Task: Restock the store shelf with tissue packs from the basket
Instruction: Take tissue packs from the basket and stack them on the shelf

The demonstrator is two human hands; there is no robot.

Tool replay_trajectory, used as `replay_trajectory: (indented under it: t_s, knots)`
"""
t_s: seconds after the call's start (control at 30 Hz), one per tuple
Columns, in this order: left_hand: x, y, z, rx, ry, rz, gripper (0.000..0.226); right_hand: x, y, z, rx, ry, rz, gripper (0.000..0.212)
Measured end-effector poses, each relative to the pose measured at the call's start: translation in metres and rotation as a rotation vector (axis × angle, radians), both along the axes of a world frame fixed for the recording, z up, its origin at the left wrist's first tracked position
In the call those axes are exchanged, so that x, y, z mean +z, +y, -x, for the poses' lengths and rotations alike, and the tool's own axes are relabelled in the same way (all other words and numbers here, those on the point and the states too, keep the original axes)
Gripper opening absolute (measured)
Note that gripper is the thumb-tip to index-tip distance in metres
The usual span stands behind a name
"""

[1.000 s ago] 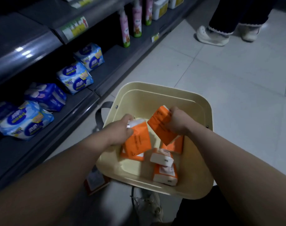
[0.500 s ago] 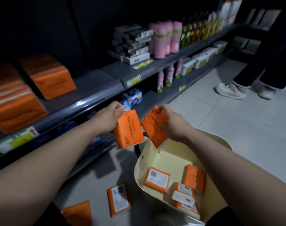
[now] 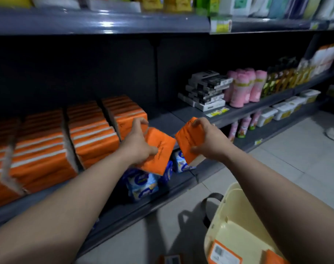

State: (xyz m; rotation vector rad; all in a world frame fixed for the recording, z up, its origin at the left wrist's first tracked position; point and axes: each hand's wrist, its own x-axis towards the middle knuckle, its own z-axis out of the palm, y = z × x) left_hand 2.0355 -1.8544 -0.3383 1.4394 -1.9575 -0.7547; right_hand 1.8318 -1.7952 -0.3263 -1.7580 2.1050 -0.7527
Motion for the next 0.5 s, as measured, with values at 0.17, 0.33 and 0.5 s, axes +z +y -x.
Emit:
replay_trajectory:
  t_s: [0.17,0.33,0.5]
  knots:
    - [0.023,-0.043,-0.005,0.079,-0.056,0.288,0.053,0.008,-0.041,-0.01,-0.028,-0.052,0.101,0.067]
    - [0.019,-0.091,-0.006,0.056,-0.172,0.347,0.037,0.006,-0.063,-0.007,-0.024,-0.065,0.108,0.068]
    - [0.002,-0.115,-0.01,-0.051,-0.526,0.359,0.046,-0.007,-0.073,0.0,-0.005,-0.093,0.066,0.085]
